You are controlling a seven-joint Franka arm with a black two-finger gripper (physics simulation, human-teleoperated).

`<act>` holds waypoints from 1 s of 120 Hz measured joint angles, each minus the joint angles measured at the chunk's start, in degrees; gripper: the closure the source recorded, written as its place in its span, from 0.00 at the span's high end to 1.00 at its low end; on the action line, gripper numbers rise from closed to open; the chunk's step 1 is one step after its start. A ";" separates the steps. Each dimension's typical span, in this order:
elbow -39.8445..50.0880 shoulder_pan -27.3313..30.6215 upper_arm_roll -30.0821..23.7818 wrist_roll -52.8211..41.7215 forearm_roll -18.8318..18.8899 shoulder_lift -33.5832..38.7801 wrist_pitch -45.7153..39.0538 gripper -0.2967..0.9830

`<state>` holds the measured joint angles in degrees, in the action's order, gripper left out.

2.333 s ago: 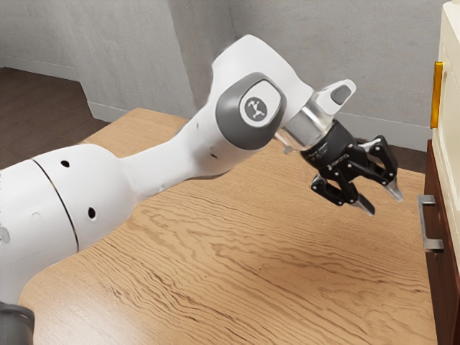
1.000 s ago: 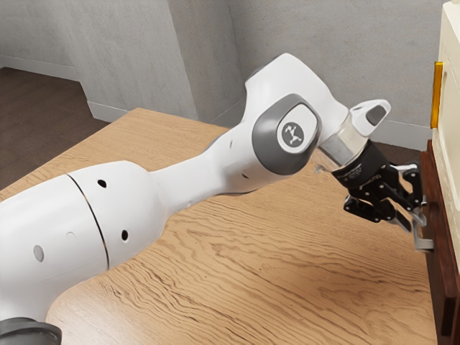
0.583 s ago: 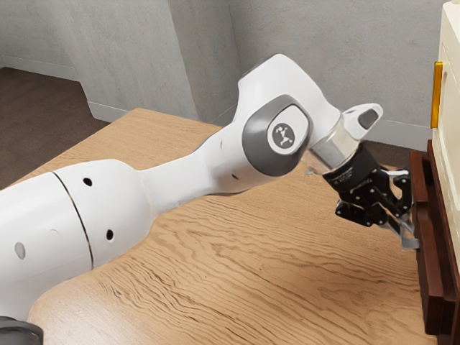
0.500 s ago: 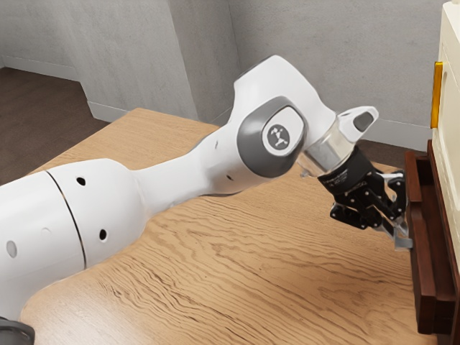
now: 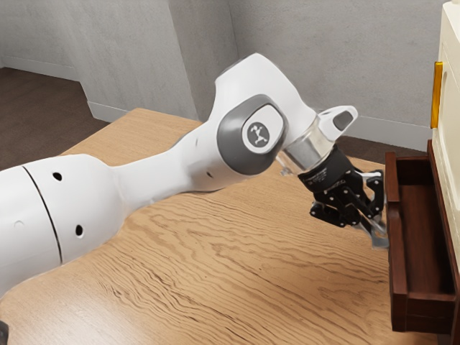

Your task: Pull the drawer handle with one arm to open the drawer

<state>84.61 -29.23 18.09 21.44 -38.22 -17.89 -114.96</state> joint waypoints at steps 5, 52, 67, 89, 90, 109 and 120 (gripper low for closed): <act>0.56 -0.01 0.13 0.00 0.26 0.41 0.00 0.23; 7.04 0.03 0.44 0.04 2.49 5.61 -0.07 0.23; 8.00 0.02 0.48 0.07 3.22 6.69 -0.13 0.23; 8.74 0.07 2.11 0.12 4.04 7.47 -0.19 0.23; 8.74 0.10 2.17 0.12 4.06 7.47 -0.20 0.23; 8.73 0.13 3.26 0.07 4.41 7.47 -0.42 0.23; 9.42 0.17 3.67 0.07 4.69 8.01 -0.46 0.23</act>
<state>94.03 -29.05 21.76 21.51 -33.53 -9.88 -115.42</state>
